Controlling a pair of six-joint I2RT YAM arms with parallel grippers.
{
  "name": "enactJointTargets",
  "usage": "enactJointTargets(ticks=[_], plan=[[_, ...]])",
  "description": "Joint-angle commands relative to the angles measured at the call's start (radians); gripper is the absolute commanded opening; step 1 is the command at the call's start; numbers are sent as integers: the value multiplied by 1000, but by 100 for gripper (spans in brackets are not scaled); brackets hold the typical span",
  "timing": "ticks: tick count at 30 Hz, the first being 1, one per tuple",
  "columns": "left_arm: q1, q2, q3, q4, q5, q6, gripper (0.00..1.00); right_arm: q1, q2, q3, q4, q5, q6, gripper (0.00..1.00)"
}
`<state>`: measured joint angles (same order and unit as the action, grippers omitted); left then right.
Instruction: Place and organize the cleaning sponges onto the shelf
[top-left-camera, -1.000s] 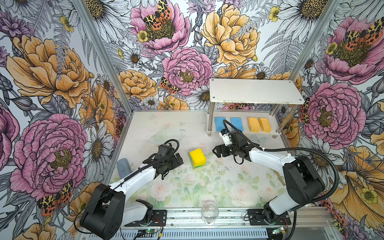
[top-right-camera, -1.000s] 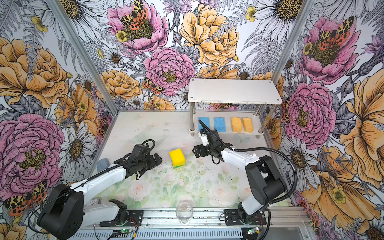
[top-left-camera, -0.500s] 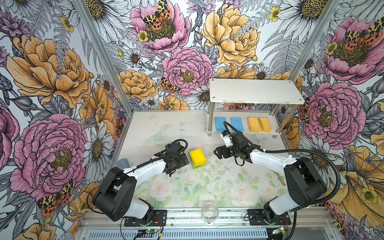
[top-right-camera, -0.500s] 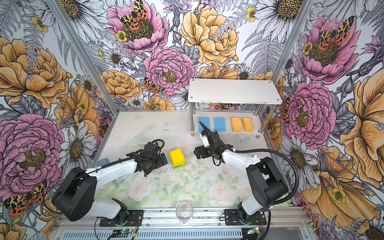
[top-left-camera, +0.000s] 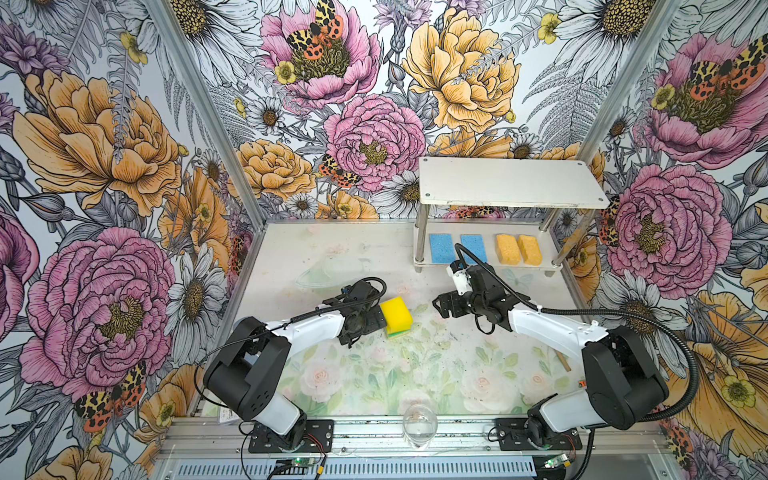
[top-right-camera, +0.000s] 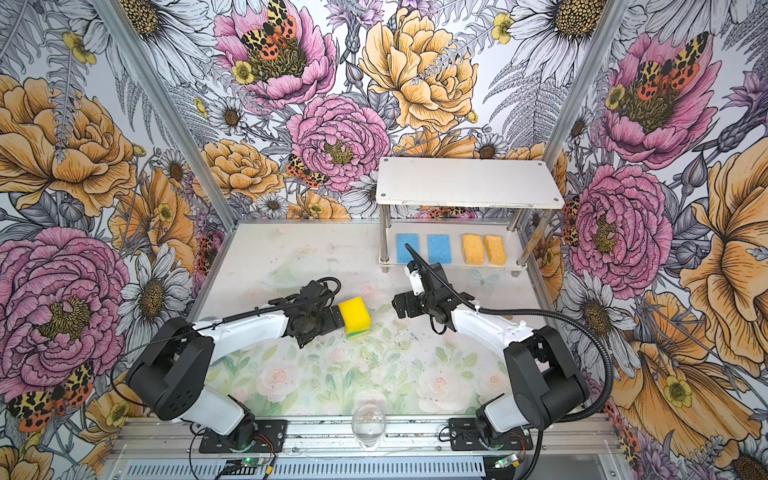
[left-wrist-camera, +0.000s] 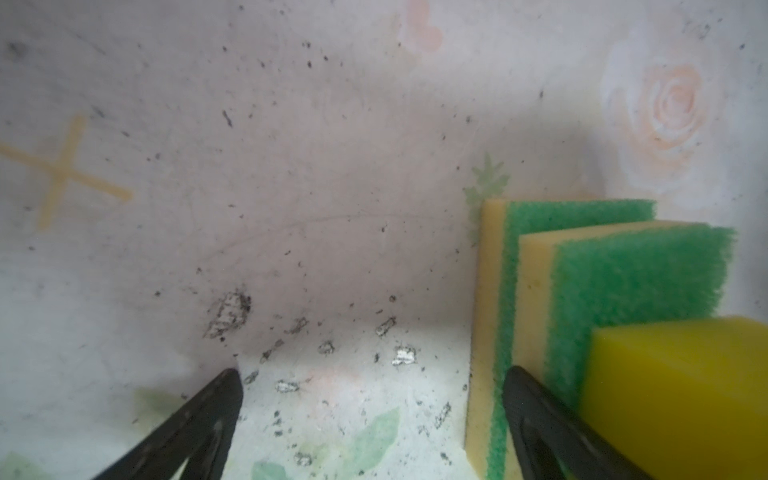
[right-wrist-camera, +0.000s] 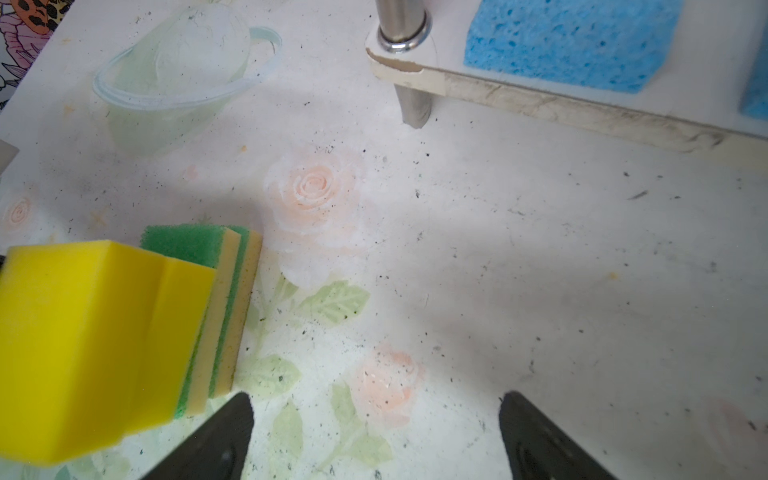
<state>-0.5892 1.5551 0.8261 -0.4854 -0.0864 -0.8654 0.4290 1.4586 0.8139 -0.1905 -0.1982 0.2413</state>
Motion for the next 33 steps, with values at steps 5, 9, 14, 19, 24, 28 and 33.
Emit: enactJointTargets(ticks=[5, 9, 14, 19, 24, 28, 33], plan=[[-27, 61, 69, -1, -8, -3, 99, -23, -58, -32, 5, 17, -11, 95], [-36, 86, 84, 6, -4, -6, 99, -33, -72, -48, 2, 19, -12, 95], [-40, 119, 103, 24, 15, -4, 99, -42, -88, -61, 3, 19, -14, 95], [-61, 169, 157, 32, 35, 7, 99, -51, -106, -63, -2, 20, -13, 95], [-78, 217, 197, 33, 54, 16, 99, -55, -122, -72, -11, 26, -13, 95], [-87, 242, 228, 40, 66, 21, 99, -59, -132, -81, -14, 36, -14, 95], [-99, 273, 258, 42, 76, 27, 99, -64, -148, -81, -20, 30, -11, 95]])
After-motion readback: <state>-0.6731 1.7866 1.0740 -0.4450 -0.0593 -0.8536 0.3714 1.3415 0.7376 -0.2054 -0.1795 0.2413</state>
